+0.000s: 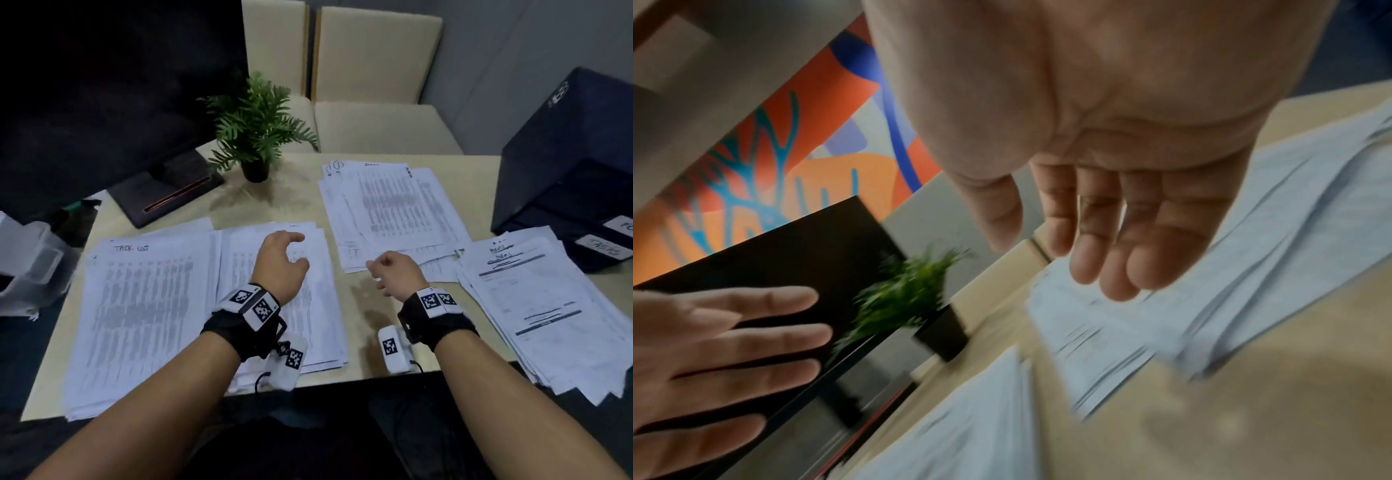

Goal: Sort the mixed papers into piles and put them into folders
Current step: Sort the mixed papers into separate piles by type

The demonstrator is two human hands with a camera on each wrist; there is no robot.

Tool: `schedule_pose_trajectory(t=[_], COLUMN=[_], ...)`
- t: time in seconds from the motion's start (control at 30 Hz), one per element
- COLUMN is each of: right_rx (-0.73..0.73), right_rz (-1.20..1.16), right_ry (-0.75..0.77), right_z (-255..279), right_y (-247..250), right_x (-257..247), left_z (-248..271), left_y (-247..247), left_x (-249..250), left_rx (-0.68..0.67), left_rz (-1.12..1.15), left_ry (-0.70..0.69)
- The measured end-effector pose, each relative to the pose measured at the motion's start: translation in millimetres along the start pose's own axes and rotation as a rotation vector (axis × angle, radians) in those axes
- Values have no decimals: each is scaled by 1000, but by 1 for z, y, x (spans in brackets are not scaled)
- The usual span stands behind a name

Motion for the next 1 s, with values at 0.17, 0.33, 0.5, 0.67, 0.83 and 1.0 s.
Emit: schedule_pose_trajectory(t=[0.17,0.33,0.5,0.67,0.83,1.0], right_rx=[52,51,11,1,13,-13], right_rz=[25,134,225,322,312,212], right_ry=[-30,-56,-93,-112,-128,-74], right_z=[-62,-127,-175,-208,-226,-228], right_y=[70,117,136,137,132,131], right_x=[32,46,45,36,34,34], left_z=[-43,-83,-112,-123,-125,-125], left_y=[-78,-144,-182,-206,-216,-212], left_x=[26,35,24,10,5,1], left_rx=[-57,-128,-144,-279,-352,-337], left_rz=[-35,-107,-174,-246,-304,-279], left_ry=[80,177,268,355,351,354])
Point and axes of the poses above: each hand's wrist, its own z-axis away from the middle knuckle, its own y-axis out of the back of the hand, x = y × z, the point moved 4 cm from there along -z, towards the middle knuckle, and after that the axes turned 9 degrees about -y, right-handed, at the moved point
